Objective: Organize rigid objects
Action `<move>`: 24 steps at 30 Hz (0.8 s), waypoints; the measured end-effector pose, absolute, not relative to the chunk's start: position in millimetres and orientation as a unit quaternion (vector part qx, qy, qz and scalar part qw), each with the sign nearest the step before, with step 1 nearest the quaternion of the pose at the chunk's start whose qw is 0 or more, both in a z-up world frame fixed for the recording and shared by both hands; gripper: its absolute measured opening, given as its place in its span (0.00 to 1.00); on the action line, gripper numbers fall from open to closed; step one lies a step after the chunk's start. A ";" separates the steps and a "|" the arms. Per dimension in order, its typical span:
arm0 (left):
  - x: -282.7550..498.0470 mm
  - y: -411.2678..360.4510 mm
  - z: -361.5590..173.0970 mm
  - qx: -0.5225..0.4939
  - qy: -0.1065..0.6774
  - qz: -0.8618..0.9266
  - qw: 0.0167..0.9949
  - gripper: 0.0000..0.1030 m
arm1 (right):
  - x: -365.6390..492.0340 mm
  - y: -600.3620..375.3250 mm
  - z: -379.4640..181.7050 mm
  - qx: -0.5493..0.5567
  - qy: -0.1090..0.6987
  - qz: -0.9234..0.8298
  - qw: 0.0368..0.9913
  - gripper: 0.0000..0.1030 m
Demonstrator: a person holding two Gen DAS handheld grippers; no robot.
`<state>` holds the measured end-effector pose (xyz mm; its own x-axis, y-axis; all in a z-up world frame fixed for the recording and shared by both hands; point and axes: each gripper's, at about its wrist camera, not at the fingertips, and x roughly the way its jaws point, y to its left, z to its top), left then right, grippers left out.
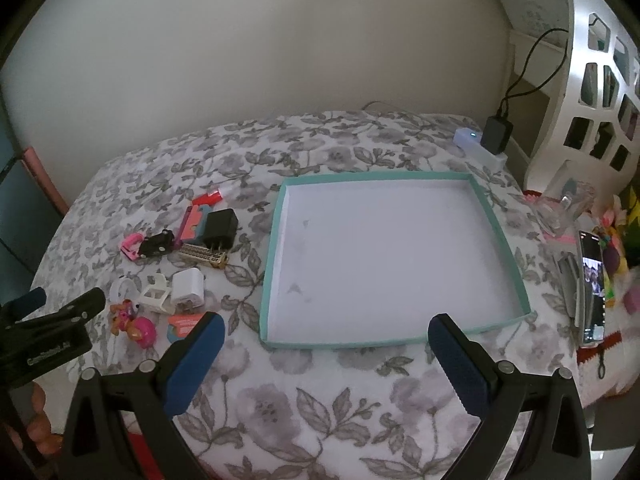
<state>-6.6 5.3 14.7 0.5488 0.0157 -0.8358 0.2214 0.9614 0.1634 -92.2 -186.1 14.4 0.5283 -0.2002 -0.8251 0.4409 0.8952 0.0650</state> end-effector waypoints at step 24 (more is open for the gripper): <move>-10.4 8.3 19.1 0.106 0.465 -0.078 0.875 1.00 | -89.6 -184.6 8.3 0.125 0.454 -0.196 0.860 1.00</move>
<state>-10.4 8.3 19.1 0.5548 -0.0379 -0.8311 0.2359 0.9651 0.1136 -89.6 -184.6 8.3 0.5109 -0.2237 -0.8300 0.4508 0.8919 0.0370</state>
